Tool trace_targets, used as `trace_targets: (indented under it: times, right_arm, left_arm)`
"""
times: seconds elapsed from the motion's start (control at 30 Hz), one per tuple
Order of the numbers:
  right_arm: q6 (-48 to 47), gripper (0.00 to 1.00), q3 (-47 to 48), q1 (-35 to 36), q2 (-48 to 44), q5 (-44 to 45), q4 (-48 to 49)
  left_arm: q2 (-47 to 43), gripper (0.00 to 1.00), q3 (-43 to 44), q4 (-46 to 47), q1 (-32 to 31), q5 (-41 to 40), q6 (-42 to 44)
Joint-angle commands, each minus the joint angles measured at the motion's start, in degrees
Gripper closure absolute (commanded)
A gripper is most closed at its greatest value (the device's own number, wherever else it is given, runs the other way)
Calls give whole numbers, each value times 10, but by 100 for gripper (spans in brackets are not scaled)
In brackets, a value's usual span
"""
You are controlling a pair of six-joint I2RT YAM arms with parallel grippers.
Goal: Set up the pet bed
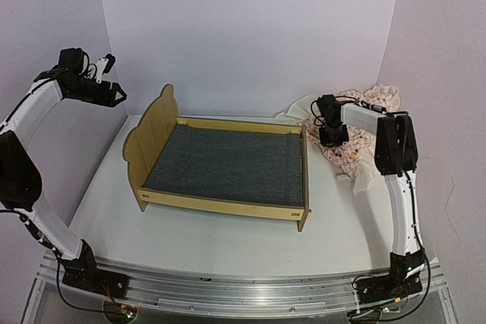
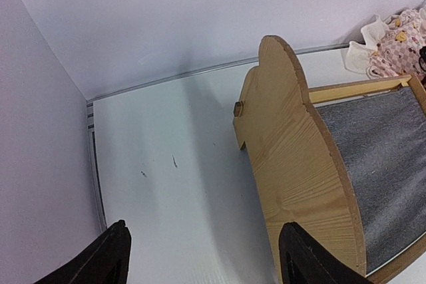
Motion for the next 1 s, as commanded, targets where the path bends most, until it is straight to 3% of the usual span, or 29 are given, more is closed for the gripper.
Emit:
trace_targets:
  times: [0.0, 0.1, 0.3, 0.5, 0.6, 0.7, 0.8, 0.97]
  right_arm:
    - [-40, 100, 101, -26, -94, 61, 3]
    - [-46, 100, 141, -51, -164, -13, 6]
    - [-53, 100, 94, -73, -344, -300, 111]
    - [36, 100, 26, -72, -449, -577, 178]
    - [88, 100, -12, -60, -479, -667, 196]
    - [96, 100, -86, -14, -512, -704, 203]
    - [60, 100, -180, 95, -543, -703, 201]
    - [47, 100, -338, 245, -580, -594, 184]
  left_arm:
    - [-40, 22, -2, 26, 0, 29, 20]
    - [-50, 23, -3, 32, 0, 47, 21]
    - [-72, 23, -1, 46, 0, 88, 28]
    - [-92, 25, 5, 53, 0, 149, 31]
    - [-100, 26, 7, 54, -1, 192, 38]
    - [-104, 27, 8, 55, -7, 222, 40]
    - [-105, 29, 6, 45, -27, 248, 54]
    - [-117, 30, -16, 8, -121, 235, 111]
